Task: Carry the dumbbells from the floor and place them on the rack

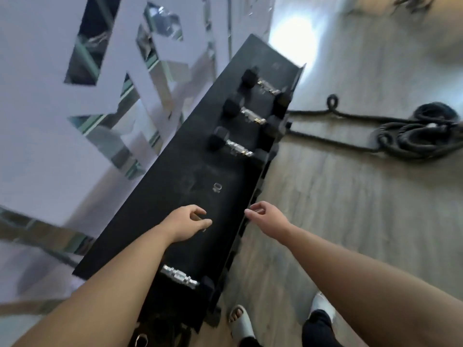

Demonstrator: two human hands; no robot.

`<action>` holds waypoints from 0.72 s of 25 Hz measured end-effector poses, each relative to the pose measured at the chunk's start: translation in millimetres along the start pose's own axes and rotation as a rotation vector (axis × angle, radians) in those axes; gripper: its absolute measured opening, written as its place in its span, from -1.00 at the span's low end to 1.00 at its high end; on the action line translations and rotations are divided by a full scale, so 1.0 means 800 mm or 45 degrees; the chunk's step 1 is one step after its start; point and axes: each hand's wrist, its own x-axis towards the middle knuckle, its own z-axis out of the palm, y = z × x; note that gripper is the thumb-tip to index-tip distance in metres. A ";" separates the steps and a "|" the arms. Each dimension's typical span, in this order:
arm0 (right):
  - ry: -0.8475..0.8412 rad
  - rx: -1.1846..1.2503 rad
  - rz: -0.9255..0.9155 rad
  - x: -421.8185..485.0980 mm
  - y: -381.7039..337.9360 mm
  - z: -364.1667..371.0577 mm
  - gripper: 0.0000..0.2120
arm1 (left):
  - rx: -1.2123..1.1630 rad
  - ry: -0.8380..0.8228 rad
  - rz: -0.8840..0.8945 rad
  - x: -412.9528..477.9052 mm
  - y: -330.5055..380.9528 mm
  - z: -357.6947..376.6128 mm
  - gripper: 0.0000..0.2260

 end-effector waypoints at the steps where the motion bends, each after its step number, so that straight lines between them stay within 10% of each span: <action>1: 0.065 0.036 -0.008 -0.008 0.002 -0.038 -0.60 | 0.006 -0.024 0.082 0.007 0.040 -0.002 -0.66; 18: 1.119 0.914 0.358 -0.320 0.434 -0.571 -0.69 | 0.279 -0.406 0.771 0.012 0.628 0.357 -0.60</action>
